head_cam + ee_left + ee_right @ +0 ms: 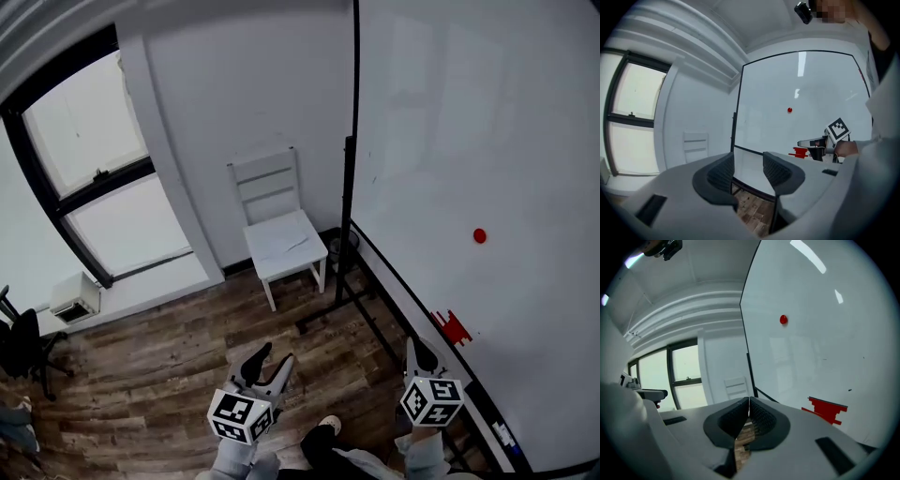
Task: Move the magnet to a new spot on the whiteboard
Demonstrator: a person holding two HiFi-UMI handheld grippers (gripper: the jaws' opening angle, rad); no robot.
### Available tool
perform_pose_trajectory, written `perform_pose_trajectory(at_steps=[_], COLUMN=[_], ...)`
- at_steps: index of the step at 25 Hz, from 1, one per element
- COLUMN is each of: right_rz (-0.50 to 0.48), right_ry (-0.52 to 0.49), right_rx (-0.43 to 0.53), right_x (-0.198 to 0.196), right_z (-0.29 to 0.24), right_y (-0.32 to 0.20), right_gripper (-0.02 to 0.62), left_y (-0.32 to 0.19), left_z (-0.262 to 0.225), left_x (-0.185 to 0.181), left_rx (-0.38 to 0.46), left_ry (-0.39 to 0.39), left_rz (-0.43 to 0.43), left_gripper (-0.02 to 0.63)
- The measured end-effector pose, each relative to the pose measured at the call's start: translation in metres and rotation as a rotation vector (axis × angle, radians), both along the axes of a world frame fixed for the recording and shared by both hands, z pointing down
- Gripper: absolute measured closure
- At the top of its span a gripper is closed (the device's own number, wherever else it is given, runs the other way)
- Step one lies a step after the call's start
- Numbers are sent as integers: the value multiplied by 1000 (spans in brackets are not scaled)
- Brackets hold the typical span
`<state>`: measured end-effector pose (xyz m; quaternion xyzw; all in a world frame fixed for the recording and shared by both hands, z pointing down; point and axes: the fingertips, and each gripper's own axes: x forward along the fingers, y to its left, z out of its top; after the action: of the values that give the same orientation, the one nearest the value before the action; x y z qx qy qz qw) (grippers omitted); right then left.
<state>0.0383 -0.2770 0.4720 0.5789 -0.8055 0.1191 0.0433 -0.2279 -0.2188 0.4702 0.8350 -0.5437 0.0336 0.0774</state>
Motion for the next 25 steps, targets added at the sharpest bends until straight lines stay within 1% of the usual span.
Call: perform_pose_trajectory(at_steps=[6, 10, 13, 17, 22, 25], right_rz=[145, 215, 258, 316, 412, 474], right_ry=[3, 8, 14, 30, 32, 34], right_rx=[27, 28, 36, 56, 75, 83], right_x=[34, 52, 59, 73, 90, 100], right_z=[-12, -10, -10, -15, -15, -18], right_y=[-34, -47, -47, -34, -9, 5], right_gripper=[568, 568, 568, 568, 568, 568], left_y=[-75, -111, -130, -144, -143, -142], left_z=[5, 7, 8, 12, 9, 7], left_x=[17, 44, 62, 99, 154, 183], left_rx=[-10, 0, 9, 12, 35, 36], left_ry=[-8, -14, -1, 22, 26, 32], left_rz=[119, 209, 271, 373, 544, 631], left_gripper=[419, 419, 419, 419, 419, 419])
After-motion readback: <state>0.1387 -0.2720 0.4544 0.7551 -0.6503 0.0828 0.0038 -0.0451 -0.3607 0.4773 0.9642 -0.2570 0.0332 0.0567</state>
